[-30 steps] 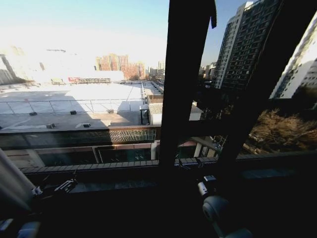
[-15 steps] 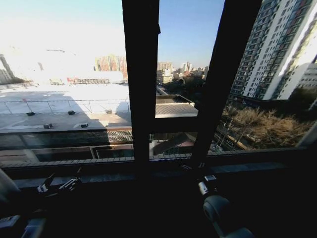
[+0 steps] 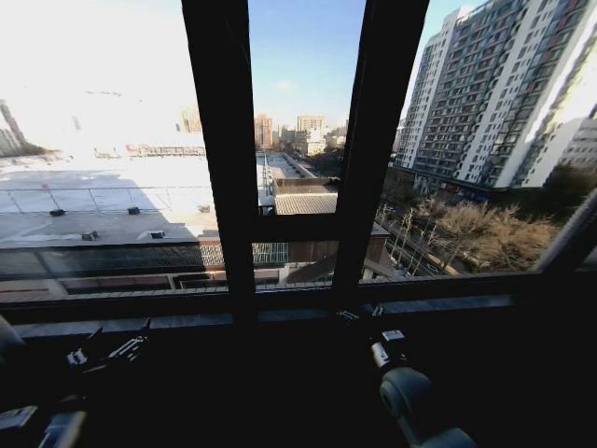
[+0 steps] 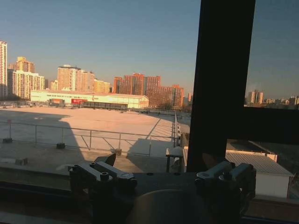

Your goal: Open the curtains by pulling them apart, changing their state from closed to fully open.

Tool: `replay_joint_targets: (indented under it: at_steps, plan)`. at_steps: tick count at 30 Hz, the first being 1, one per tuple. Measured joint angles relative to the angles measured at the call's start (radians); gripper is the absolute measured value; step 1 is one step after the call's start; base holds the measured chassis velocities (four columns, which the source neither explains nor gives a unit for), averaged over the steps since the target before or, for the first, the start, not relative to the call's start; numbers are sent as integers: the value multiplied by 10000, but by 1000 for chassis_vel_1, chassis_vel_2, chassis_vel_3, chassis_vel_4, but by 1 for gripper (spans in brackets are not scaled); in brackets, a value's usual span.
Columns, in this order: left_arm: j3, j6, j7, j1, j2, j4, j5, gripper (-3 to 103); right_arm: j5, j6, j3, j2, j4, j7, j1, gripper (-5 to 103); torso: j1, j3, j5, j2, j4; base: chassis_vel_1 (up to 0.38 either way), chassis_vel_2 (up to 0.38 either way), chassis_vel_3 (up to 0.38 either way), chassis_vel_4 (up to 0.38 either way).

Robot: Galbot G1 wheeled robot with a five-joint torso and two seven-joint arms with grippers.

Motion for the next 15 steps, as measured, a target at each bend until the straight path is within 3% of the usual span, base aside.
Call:
replay_joint_targets:
  at_steps: [15]
  plan:
    - [-150,-17,12,-17,-173,-8,14,100,41,8,-12,-6,-323,3,237,100,-3,-1,0,2,2,30,-386,-25,377]
